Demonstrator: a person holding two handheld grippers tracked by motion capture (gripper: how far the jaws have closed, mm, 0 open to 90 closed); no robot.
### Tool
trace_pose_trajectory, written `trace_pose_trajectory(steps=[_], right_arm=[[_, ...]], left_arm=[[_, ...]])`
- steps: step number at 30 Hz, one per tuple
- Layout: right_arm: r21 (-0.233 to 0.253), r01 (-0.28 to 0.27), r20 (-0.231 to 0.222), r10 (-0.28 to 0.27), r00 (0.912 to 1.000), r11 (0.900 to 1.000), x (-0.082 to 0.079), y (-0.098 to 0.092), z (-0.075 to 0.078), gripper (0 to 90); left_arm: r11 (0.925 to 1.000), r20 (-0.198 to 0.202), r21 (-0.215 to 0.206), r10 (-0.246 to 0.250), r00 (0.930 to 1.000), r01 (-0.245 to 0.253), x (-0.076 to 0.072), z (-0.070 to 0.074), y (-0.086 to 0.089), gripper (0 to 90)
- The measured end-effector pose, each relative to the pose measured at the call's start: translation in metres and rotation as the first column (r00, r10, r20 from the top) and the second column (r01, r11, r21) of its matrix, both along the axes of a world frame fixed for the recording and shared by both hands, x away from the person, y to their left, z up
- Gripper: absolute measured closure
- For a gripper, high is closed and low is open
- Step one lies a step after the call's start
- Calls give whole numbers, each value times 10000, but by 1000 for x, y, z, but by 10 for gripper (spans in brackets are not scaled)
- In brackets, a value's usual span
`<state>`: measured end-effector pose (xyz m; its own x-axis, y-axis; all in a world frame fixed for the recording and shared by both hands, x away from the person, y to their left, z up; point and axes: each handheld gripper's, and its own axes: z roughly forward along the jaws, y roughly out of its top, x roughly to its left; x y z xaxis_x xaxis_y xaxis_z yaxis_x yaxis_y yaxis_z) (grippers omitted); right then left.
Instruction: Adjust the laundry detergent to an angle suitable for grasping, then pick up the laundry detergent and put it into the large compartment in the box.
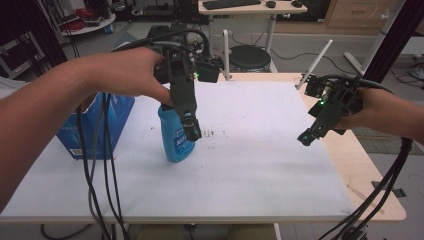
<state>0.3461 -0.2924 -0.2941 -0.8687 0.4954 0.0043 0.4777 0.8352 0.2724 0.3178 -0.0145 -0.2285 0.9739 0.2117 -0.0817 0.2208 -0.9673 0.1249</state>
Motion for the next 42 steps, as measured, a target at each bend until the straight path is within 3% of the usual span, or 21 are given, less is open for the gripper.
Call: trace_pose_trajectory(steps=[33,42], right_arm=[[96,-157,-4,157,9999,9998,2,3,-1,25],[174,-206,23,206,9998,9996,3,2,-1,25]], left_arm=[[9997,204,81,237,9995,-239,-1,-1,-3,49],[9982,480,112,580,9972,-586,-2,2,-6,49]])
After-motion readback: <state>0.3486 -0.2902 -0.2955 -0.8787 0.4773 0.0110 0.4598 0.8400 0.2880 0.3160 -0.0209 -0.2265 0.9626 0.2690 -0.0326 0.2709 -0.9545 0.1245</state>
